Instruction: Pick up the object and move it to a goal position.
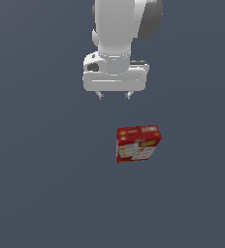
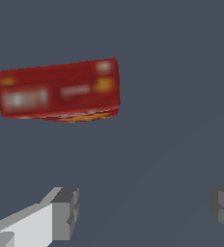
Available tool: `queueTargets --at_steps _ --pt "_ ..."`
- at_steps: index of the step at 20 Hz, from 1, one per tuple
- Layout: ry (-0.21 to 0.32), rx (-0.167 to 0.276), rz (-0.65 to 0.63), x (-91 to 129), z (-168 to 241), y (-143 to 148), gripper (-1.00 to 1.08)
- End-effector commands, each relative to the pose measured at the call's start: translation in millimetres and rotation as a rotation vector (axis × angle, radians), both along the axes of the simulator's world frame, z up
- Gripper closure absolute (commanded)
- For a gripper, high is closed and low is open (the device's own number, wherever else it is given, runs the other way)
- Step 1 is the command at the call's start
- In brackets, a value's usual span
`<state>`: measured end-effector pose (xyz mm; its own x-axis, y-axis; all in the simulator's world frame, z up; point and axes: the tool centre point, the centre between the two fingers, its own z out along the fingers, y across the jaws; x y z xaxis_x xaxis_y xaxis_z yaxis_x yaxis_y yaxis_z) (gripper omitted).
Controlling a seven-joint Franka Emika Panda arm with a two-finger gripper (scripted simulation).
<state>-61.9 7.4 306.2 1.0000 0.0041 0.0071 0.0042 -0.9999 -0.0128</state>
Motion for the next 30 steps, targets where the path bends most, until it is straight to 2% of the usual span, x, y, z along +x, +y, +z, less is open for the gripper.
queueTargets --at_steps 1,16,23,30 --pt "0.000 0.000 0.000 0 0 0 -0.92" --pt "0.000 0.006 0.048 6 -6 8 -0.92" --pt "0.001 0.007 -0.005 9 -7 11 -0.92" --pt "0.004 0.009 -0.113 16 -11 16 -0.92"
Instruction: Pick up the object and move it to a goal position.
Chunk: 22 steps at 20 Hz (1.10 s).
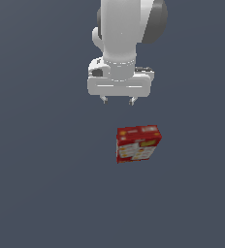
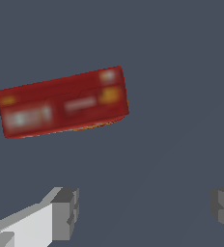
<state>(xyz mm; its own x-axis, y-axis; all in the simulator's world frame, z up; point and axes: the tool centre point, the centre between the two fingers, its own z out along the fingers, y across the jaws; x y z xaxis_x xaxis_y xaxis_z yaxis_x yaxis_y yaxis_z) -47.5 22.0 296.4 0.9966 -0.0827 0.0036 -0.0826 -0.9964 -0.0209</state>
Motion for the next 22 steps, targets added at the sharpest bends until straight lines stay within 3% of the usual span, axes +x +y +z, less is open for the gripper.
queueTargets --at_steps 1,22 --pt "0.001 0.001 -0.047 3 -1 2 -0.92" --pt "0.015 0.001 -0.541 33 -19 28 -0.92"
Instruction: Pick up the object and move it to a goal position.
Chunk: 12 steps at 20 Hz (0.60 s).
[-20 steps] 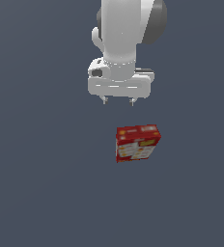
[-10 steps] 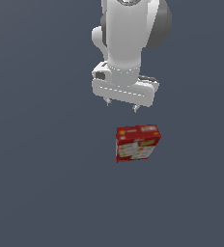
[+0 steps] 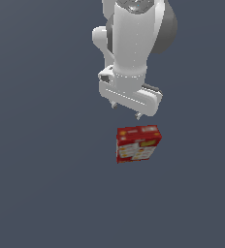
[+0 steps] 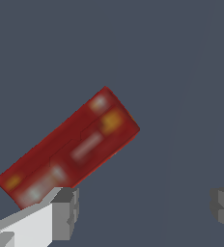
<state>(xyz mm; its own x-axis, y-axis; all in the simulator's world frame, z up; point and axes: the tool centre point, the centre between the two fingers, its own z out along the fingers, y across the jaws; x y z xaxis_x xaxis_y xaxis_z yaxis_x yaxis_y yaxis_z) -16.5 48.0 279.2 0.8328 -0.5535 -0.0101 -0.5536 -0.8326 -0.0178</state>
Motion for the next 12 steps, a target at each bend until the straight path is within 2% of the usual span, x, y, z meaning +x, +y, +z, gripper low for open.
queueTargets --at_steps 1,12 --pt "0.002 -0.001 -0.061 4 -2 3 -0.92" --pt "0.007 -0.004 -0.321 18 -13 18 -0.92"
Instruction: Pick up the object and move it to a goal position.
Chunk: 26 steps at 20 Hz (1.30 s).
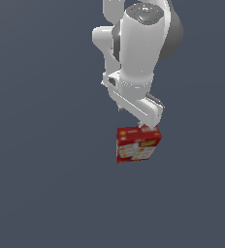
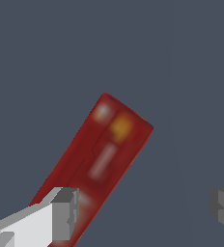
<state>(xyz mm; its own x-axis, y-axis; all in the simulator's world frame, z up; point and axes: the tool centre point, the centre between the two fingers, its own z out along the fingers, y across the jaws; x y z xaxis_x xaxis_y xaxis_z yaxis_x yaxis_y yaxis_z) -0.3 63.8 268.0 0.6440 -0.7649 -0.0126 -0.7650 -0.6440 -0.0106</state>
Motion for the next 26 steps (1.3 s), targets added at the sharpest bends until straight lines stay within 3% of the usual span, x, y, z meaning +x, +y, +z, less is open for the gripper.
queueTargets --at_steps 1,16,26 --pt "0.001 -0.001 -0.061 3 -2 3 -0.92" --pt "0.005 -0.010 -0.410 22 -18 25 -0.92" --pt "0.005 -0.015 -0.552 28 -24 34 -0.92"
